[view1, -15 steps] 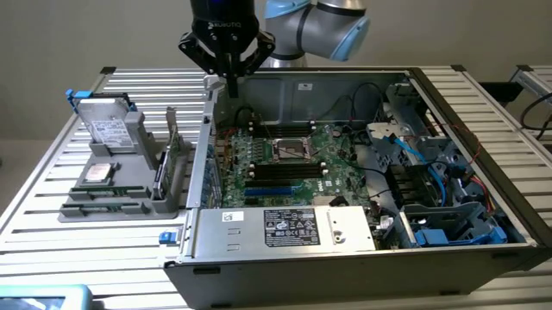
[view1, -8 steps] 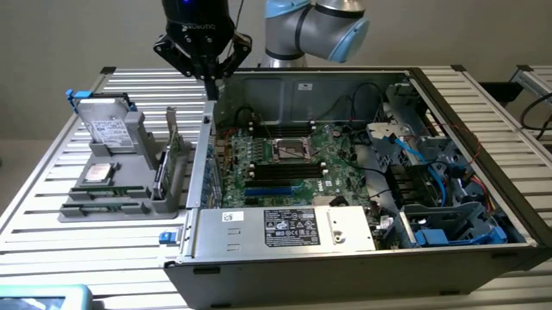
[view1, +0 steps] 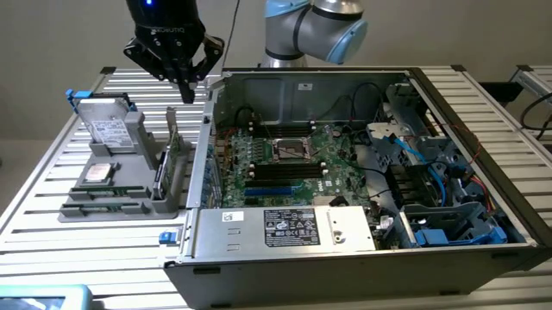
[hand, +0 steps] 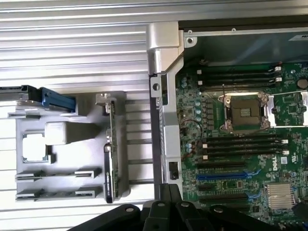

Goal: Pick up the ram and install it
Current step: 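Reach for the ram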

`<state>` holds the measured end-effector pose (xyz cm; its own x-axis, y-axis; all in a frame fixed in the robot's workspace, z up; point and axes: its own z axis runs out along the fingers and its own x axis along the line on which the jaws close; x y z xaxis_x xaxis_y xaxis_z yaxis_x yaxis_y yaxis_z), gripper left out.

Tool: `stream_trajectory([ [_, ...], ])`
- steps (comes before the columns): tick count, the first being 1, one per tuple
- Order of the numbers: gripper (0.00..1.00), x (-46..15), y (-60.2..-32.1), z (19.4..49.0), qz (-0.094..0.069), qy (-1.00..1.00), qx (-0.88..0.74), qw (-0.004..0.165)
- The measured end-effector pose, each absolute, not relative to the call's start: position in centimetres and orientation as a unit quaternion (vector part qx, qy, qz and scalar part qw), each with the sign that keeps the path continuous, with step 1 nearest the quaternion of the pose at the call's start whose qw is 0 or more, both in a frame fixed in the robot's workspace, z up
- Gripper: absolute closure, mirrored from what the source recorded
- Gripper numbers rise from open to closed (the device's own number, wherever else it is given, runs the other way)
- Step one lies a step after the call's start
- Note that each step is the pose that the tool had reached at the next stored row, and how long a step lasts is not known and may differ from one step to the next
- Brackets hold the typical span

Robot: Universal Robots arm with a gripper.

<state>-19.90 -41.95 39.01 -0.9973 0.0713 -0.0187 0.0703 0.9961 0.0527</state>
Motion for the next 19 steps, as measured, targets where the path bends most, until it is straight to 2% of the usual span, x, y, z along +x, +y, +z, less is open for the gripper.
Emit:
stream_trajectory([
  [12,0.89,-24.3,-43.4,37.2,0.026,0.999,0.035,0.010],
  [19,0.89,-26.8,-43.7,36.2,0.026,0.999,0.036,0.001],
])
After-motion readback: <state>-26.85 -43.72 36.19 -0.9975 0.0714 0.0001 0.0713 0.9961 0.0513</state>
